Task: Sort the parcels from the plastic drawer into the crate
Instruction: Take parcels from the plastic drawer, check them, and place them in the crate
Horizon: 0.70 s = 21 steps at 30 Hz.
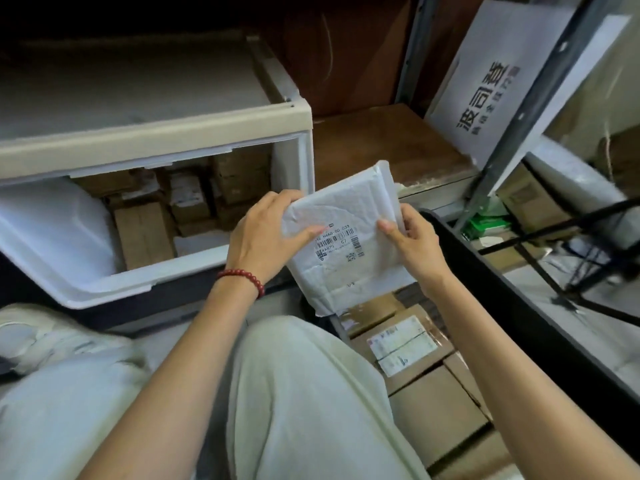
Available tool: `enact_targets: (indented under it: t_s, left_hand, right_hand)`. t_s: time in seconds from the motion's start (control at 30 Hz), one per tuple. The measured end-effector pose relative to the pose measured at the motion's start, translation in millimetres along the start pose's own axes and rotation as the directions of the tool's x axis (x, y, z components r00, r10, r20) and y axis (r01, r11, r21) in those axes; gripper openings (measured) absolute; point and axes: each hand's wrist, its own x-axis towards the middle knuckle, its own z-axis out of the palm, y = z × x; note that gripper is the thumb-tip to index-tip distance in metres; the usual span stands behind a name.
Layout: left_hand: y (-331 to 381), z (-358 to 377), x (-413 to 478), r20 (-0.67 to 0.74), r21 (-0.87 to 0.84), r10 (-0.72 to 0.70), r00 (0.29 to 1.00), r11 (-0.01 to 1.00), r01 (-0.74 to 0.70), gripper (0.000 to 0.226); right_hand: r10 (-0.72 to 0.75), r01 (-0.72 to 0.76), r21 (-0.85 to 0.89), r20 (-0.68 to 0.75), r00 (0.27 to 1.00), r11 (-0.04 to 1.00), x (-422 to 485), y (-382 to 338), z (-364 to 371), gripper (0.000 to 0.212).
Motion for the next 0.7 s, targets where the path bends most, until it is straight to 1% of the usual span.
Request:
enact_targets:
  t_s: [0.07, 0.17, 0.2, 0.23, 0.27, 0.33, 0.37, 0.4, 0.43, 0.47, 0.5, 0.53, 0.57, 0.6, 0.63, 0.7]
  left_hand:
    - [12.8, 13.7, 8.9, 0.059, 0.032, 0.021, 0.998, 0.999, -0.023, 0.047]
    - [32.8, 32.0, 21.1, 0.109, 0.062, 0.03, 0.994, 0.997, -0.037, 0.041]
    - [39.0, 39.0, 23.4, 0.128, 0.055, 0.04, 0.991, 0.997, -0.048, 0.04]
    - [44.7, 46.4, 24.7, 0.152, 0.038, 0.052, 0.987, 0.998, -0.059, 0.039]
    - [48.9, 54.3, 25.9, 0.181, 0.015, 0.059, 0.982, 0.998, -0.063, 0.039]
    - [54.4, 70.2, 28.8, 0.237, -0.022, 0.051, 0.97, 0.999, -0.047, 0.039]
    - [57.3, 76.9, 30.5, 0.262, -0.034, 0.039, 0.964, 0.999, -0.031, 0.039]
    - [60.2, 83.6, 32.6, 0.284, -0.053, 0.028, 0.958, 0.999, -0.013, 0.039]
    - [64.0, 90.5, 34.8, 0.305, -0.085, 0.021, 0.952, 0.996, 0.006, 0.039]
    - [68.8, 97.7, 37.0, 0.33, -0.129, 0.012, 0.944, 0.991, 0.033, 0.038]
    - [74.0, 105.1, 39.1, 0.354, -0.176, 0.003, 0.935, 0.982, 0.063, 0.035]
    - [78.6, 113.0, 41.1, 0.376, -0.214, -0.004, 0.927, 0.973, 0.091, 0.032]
    - [81.5, 121.9, 43.3, 0.393, -0.237, -0.007, 0.919, 0.965, 0.108, 0.029]
    - [83.1, 131.4, 45.6, 0.401, -0.248, -0.013, 0.916, 0.961, 0.122, 0.027]
    - [82.8, 141.1, 48.0, 0.399, -0.253, -0.022, 0.917, 0.958, 0.133, 0.028]
    - [78.2, 158.9, 51.4, 0.393, -0.19, -0.031, 0.919, 0.975, 0.114, 0.035]
  right_hand:
    - [0.02, -0.02, 0.0, -0.001, 1.0, 1.0, -1.8, 7.6, -13.7, 0.018]
    - [0.081, -0.079, 0.056, -0.049, 0.995, 0.995, -5.8, 19.6, -31.4, 0.009]
    - [0.109, -0.101, 0.076, -0.096, 0.989, 0.992, -8.3, 24.8, -36.3, 0.012]
    - [0.144, -0.131, 0.084, -0.162, 0.976, 0.988, -11.5, 30.4, -40.3, 0.023]
    - [0.198, -0.182, 0.085, -0.243, 0.95, 0.98, -14.6, 36.9, -44.2, 0.041]
    - [0.356, -0.337, 0.119, -0.392, 0.848, 0.934, -23.3, 50.0, -51.0, 0.08]
    - [0.453, -0.421, 0.172, -0.416, 0.788, 0.89, -28.6, 59.9, -53.9, 0.093]
    - [0.554, -0.494, 0.251, -0.401, 0.73, 0.832, -34.7, 70.0, -57.1, 0.1]
    - [0.65, -0.549, 0.351, -0.349, 0.675, 0.758, -41.5, 82.3, -59.9, 0.101]
    - [0.725, -0.577, 0.462, -0.257, 0.639, 0.673, -48.7, 95.0, -61.8, 0.097]
    - [0.762, -0.587, 0.557, -0.137, 0.633, 0.587, -56.1, 106.2, -62.3, 0.088]
    - [0.762, -0.586, 0.621, -0.028, 0.647, 0.521, -63.4, 114.6, -61.2, 0.075]
    - [0.751, -0.581, 0.656, 0.032, 0.66, 0.482, -69.3, 122.3, -59.6, 0.06]
    - [0.75, -0.571, 0.674, 0.037, 0.66, 0.469, -74.0, 129.2, -58.0, 0.047]
    - [0.758, -0.552, 0.692, 0.011, 0.652, 0.465, -76.9, 137.3, -56.8, 0.039]
    - [0.779, -0.511, 0.72, -0.067, 0.623, 0.47, -78.7, 149.7, -57.4, 0.034]
